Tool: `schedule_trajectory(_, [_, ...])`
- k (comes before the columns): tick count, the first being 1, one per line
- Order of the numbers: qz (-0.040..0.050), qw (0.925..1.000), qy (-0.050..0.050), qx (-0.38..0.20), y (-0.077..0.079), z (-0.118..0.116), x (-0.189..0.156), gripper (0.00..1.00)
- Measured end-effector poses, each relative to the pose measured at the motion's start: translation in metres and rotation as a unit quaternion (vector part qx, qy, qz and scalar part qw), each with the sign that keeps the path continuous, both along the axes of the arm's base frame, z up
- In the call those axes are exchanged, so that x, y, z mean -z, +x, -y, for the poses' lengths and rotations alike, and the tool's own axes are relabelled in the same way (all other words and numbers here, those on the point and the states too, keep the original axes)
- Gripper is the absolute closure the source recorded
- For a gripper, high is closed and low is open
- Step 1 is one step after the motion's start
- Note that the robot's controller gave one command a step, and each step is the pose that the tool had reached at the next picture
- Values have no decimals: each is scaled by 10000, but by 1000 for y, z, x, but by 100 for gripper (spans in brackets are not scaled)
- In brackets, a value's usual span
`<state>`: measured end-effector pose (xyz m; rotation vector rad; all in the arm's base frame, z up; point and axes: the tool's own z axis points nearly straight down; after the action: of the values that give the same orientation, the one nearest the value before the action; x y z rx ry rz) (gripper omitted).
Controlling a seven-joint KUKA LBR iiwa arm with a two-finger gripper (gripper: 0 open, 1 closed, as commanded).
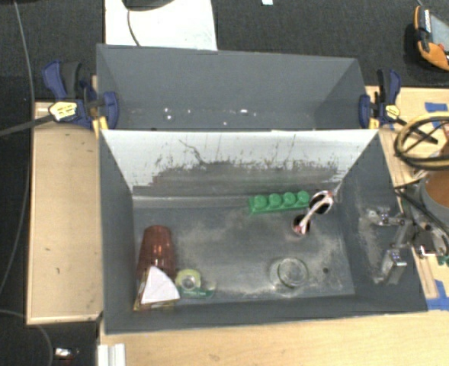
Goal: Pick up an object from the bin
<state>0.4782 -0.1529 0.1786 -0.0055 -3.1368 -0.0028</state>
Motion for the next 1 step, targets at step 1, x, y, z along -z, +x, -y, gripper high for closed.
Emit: schedule_trajectory(1, [37,10000,-12,-32,2,0,-4,0])
